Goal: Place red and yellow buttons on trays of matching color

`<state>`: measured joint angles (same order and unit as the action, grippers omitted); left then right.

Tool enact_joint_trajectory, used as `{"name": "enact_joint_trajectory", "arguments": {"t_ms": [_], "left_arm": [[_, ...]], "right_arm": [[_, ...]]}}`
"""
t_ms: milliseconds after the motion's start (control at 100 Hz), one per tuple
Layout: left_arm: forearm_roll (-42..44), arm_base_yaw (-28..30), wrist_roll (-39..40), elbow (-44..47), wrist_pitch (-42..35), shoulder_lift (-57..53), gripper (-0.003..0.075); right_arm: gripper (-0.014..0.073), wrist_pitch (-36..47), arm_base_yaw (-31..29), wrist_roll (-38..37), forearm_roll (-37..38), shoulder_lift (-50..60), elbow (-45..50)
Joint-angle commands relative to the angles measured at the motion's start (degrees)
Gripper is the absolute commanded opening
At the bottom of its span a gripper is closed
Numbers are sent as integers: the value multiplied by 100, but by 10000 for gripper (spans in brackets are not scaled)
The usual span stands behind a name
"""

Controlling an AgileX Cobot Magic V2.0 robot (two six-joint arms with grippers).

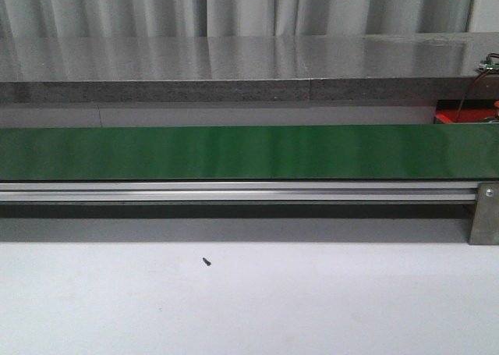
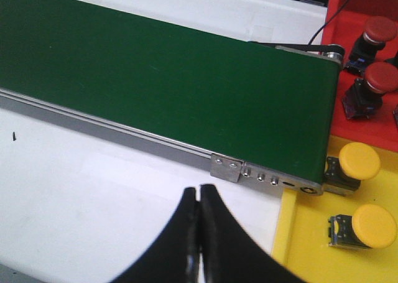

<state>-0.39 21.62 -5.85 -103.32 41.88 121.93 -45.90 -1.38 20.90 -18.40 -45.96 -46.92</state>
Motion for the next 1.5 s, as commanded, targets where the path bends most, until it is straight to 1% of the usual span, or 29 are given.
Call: {"name": "enact_joint_trajectory", "arguments": {"t_ms": [0,380,620,1040,1490], "left_arm": [[39,0,59,-280,-152,-271,554],[96,0,59,-493,-158,107,554],[144,0,59,-493,-425,138,554],[228,0,59,-493,-639,138,554],[217,0,59,-493,-579,368,554]], "right_arm": [[-68,286,-5,50,-100,59,-150],[-68,292,-5,50,-100,59,-150],[-68,292,-5,50,-100,59,-150],[-68,292,-5,50,-100,59,-150],[-68,292,-5,50,-100,59,-150]]}}
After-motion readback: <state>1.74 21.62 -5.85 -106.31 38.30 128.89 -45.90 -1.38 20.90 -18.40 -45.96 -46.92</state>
